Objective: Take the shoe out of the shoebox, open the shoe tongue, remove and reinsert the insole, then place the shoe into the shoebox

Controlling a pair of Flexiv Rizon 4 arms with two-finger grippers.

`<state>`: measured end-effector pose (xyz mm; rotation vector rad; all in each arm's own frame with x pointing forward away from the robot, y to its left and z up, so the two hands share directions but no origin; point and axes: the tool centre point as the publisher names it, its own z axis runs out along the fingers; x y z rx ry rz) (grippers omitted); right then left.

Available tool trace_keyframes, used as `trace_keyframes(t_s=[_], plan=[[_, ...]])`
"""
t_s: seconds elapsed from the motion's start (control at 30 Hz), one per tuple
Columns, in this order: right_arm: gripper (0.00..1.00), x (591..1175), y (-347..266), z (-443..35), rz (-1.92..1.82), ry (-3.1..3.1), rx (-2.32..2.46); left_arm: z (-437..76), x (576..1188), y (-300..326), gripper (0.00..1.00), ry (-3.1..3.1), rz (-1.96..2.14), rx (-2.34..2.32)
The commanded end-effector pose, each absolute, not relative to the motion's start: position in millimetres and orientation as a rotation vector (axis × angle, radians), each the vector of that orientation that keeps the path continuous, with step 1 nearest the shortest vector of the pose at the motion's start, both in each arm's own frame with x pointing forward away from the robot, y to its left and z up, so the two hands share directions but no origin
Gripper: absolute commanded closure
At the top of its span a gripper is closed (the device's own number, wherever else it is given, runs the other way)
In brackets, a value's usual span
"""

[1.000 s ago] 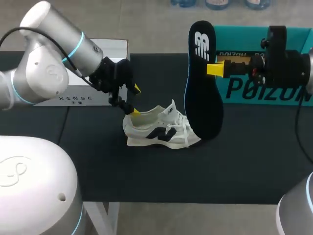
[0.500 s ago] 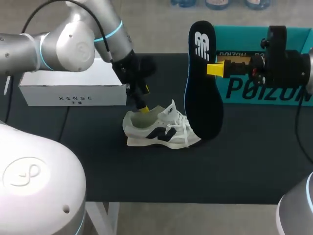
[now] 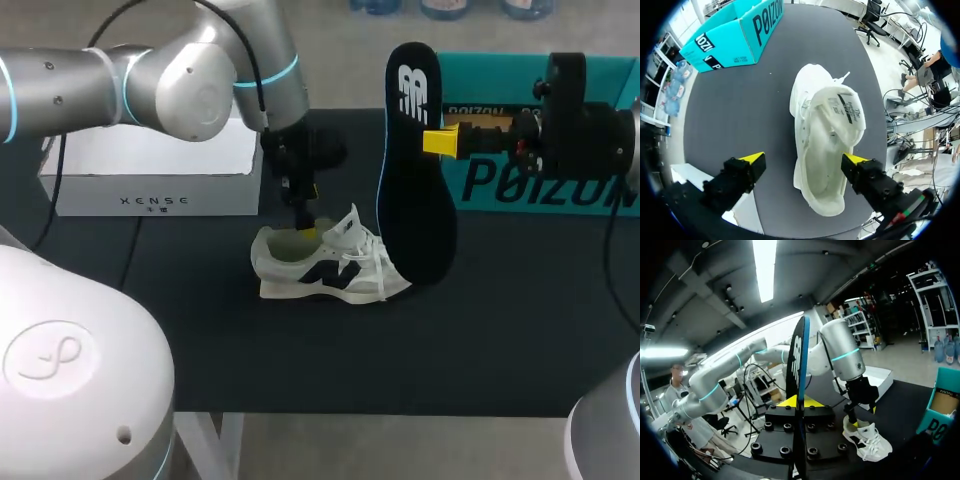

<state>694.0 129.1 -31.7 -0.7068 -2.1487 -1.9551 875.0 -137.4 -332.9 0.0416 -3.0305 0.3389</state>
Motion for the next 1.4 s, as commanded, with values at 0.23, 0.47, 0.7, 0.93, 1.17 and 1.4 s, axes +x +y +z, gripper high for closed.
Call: trace_keyframes(t_s=[0.23, 0.47, 0.7, 0.93, 1.17, 1.4], plan=[[1.00, 695.1, 131.4, -32.1, -1.952, -2.150, -0.709, -346.1, 888.7, -150.3, 0.00, -3.058, 0.271, -0.029], [1.00, 695.1, 131.4, -32.1, -1.952, -2.150, -0.709, -356.5, 893.7, -159.2, 0.00, -3.043, 0.281, -0.041], [1.00, 695.1, 131.4, -32.1, -1.952, -2.150, -0.709, -365.0, 895.5, -162.7, 0.54, -3.030, 0.274, -0.049], [1.00, 695.1, 131.4, -32.1, -1.952, -2.150, -0.709, -369.6, 894.6, -168.1, 1.00, -3.018, 0.250, -0.075], [1.00, 695.1, 131.4, -32.1, -1.952, -2.150, -0.709, -366.2, 888.4, -174.4, 1.00, -3.022, 0.225, -0.113], [1.00, 695.1, 131.4, -32.1, -1.952, -2.150, -0.709, -366.2, 888.4, -174.4, 1.00, -3.022, 0.225, -0.113]])
